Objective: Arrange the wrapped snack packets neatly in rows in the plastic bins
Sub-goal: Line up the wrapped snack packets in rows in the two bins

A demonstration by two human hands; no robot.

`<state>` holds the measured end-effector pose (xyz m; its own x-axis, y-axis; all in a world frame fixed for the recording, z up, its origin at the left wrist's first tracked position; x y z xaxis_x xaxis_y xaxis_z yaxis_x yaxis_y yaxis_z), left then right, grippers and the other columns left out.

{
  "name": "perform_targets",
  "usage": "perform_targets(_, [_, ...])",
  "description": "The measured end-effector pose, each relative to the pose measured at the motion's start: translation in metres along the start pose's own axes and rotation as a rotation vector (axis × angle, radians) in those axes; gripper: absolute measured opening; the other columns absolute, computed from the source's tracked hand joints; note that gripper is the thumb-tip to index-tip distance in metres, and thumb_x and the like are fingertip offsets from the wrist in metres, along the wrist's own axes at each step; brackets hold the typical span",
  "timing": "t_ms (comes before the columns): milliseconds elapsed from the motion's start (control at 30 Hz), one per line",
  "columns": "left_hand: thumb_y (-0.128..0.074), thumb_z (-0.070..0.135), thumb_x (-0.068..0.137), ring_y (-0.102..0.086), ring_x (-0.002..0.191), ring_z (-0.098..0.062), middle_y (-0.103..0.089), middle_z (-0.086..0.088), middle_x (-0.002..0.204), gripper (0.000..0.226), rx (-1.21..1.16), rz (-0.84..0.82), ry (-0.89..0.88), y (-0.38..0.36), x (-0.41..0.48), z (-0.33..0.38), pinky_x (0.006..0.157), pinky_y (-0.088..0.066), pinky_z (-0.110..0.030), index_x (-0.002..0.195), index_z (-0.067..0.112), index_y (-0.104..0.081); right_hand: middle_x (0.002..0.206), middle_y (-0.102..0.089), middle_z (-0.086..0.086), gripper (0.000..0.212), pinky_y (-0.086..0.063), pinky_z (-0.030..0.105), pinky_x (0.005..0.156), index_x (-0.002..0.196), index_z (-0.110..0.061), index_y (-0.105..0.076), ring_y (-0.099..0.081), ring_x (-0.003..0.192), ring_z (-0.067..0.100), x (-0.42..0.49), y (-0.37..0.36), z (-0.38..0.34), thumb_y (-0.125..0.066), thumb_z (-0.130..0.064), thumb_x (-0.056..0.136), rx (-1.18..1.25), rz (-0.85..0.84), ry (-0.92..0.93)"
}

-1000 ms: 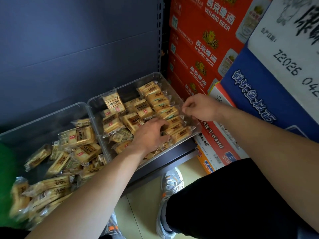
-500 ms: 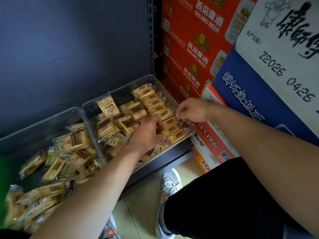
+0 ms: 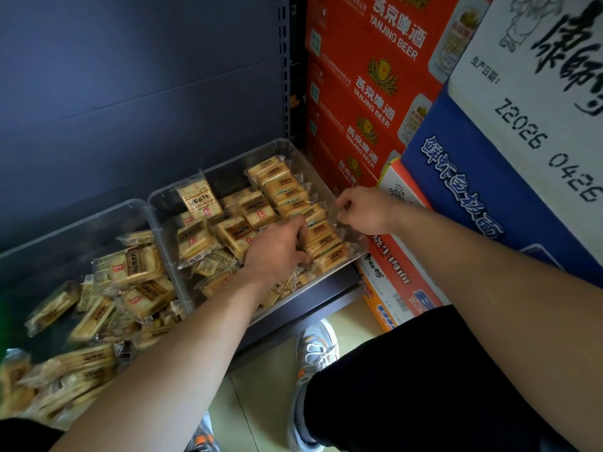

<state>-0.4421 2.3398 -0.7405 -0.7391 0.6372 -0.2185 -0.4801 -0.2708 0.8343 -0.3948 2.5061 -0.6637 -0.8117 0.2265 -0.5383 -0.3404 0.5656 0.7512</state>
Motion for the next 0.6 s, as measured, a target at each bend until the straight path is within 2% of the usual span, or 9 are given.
perform_targets(67, [-0.086,0.03,0.077,-0.066,0.082,-0.012,-0.067,0.013,0.087,0.043,0.022,0.021,0.003,0.0,-0.001,0.002,0.074,-0.057,-0.034,0.095,0.033,-0.047,0.12,-0.065,0.009,0.031,-0.05,0.038,0.095,0.132,-0.008,-0.06,-0.06,0.107,0.024,0.0,0.001,-0.001,-0.052,-0.021,0.104,0.017,-0.004,-0.001])
perform_targets(167, [-0.085,0.031,0.078,-0.066,0.086,-0.013,-0.067,0.012,0.092,0.044,0.014,0.011,0.005,0.0,-0.002,0.003,0.077,-0.058,-0.037,0.098,0.035,-0.047,0.108,-0.063,0.005,0.031,-0.05,0.04,0.097,0.132,-0.008,-0.059,-0.061,0.112,0.026,-0.002,0.002,-0.002,-0.052,-0.019,0.104,0.064,-0.008,-0.007])
perform_targets(267, [-0.082,0.03,0.082,-0.065,0.092,-0.011,-0.063,0.014,0.096,0.037,-0.053,-0.076,0.006,0.007,-0.004,-0.002,0.079,-0.057,-0.034,0.103,0.033,-0.052,0.11,-0.066,0.009,0.029,-0.05,0.041,0.098,0.128,-0.007,-0.062,-0.061,0.109,0.025,-0.005,0.001,-0.004,-0.052,-0.02,0.104,0.054,-0.033,-0.004])
perform_targets(333, [-0.078,0.032,0.086,-0.062,0.095,-0.01,-0.057,0.014,0.102,0.03,-0.048,-0.048,-0.028,0.017,-0.005,-0.002,0.079,-0.054,-0.03,0.107,0.032,-0.056,0.11,-0.066,0.008,0.027,-0.05,0.043,0.099,0.125,-0.008,-0.064,-0.061,0.107,0.023,-0.007,0.0,-0.005,-0.053,-0.021,0.105,0.053,-0.055,-0.001])
perform_targets(433, [-0.065,0.026,0.093,-0.053,0.114,-0.015,-0.049,0.006,0.128,0.035,-0.113,0.042,-0.03,0.028,-0.002,-0.003,0.1,-0.048,-0.036,0.127,0.028,-0.057,0.111,-0.067,0.008,0.027,-0.05,0.044,0.1,0.125,-0.007,-0.064,-0.061,0.108,0.024,-0.005,0.0,-0.004,-0.052,-0.019,0.105,0.064,-0.069,0.001])
perform_targets(500, [-0.056,0.018,0.097,-0.038,0.132,-0.02,-0.043,0.006,0.146,0.049,-0.109,-0.004,-0.065,0.026,0.004,0.003,0.114,-0.037,-0.042,0.145,0.026,-0.05,0.104,-0.066,0.006,0.027,-0.05,0.042,0.095,0.125,-0.005,-0.064,-0.062,0.107,0.025,-0.004,0.0,-0.003,-0.05,-0.017,0.105,0.055,-0.07,0.001])
perform_targets(600, [-0.048,0.02,0.103,-0.029,0.138,-0.017,-0.038,0.013,0.152,0.051,-0.025,-0.088,-0.098,0.016,0.013,0.011,0.118,-0.028,-0.043,0.152,0.031,-0.043,0.109,-0.063,0.004,0.031,-0.045,0.034,0.081,0.133,-0.01,-0.058,-0.057,0.102,0.022,-0.002,-0.002,-0.003,-0.047,-0.019,0.106,0.026,-0.066,0.007])
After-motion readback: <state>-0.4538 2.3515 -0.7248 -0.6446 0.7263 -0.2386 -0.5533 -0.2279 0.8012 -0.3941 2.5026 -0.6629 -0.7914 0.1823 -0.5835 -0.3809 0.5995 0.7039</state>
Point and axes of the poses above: each hand's wrist, its own x-axis towards the middle knuckle, its own y-axis out of the back of the hand, z = x × y, the point moved 4 cm from there along x, towards the middle knuckle
